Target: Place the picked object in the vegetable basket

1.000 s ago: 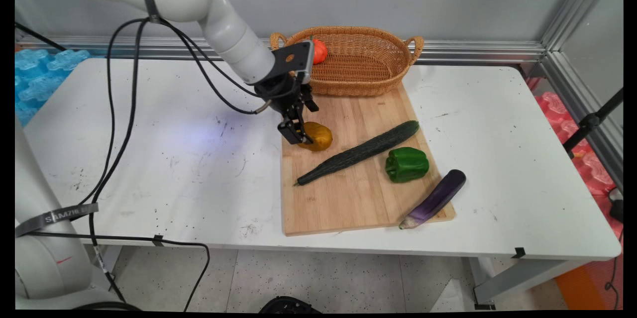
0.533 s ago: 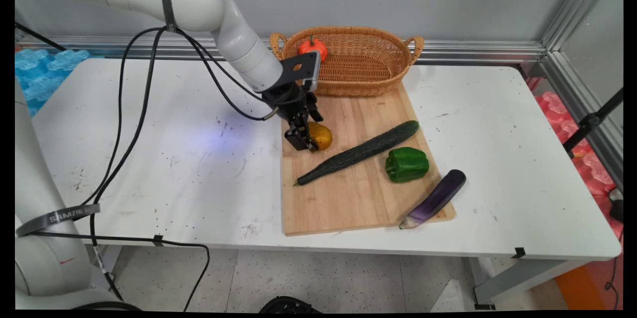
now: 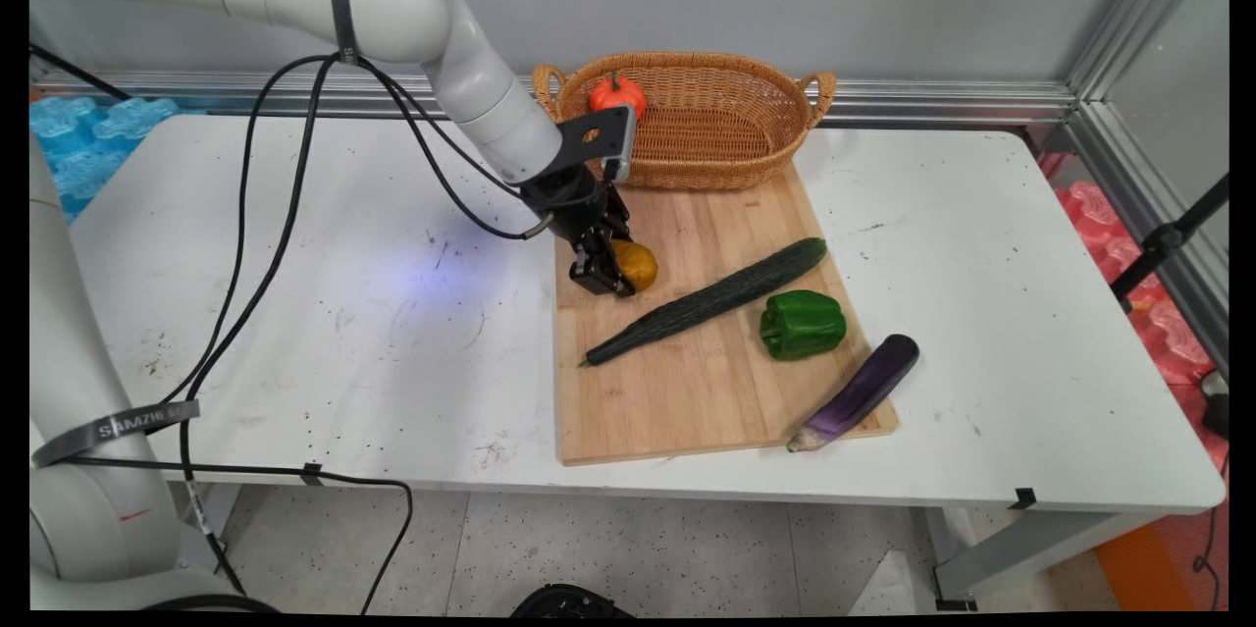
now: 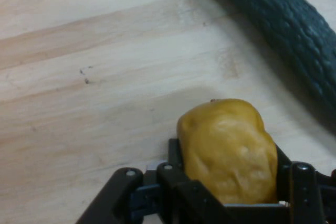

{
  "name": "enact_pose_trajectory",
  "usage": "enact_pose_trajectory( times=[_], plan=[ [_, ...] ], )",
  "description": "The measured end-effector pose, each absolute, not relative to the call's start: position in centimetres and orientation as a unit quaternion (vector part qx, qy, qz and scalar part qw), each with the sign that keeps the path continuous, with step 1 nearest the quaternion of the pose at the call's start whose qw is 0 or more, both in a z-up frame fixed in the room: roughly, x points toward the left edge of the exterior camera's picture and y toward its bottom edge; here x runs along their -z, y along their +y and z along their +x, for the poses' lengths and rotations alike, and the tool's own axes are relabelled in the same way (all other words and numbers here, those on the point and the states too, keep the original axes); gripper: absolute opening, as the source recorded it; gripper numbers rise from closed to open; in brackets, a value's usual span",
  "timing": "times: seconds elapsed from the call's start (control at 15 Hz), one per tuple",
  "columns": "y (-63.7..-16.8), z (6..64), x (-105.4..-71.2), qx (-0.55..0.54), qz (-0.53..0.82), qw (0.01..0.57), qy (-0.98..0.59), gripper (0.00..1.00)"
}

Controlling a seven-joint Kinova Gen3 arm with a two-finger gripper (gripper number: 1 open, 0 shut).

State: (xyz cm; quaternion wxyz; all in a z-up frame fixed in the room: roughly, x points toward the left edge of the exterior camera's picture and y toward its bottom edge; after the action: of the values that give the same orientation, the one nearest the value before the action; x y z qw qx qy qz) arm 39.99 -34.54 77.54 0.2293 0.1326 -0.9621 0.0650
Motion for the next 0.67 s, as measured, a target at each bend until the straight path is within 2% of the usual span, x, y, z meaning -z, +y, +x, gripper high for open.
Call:
enact_pose_trajectory(
  times=[0.67],
  plan=[
    [-39.2, 38.2, -84.5, -0.090, 0.193, 0.278, -0.937, 0.00]
  ],
)
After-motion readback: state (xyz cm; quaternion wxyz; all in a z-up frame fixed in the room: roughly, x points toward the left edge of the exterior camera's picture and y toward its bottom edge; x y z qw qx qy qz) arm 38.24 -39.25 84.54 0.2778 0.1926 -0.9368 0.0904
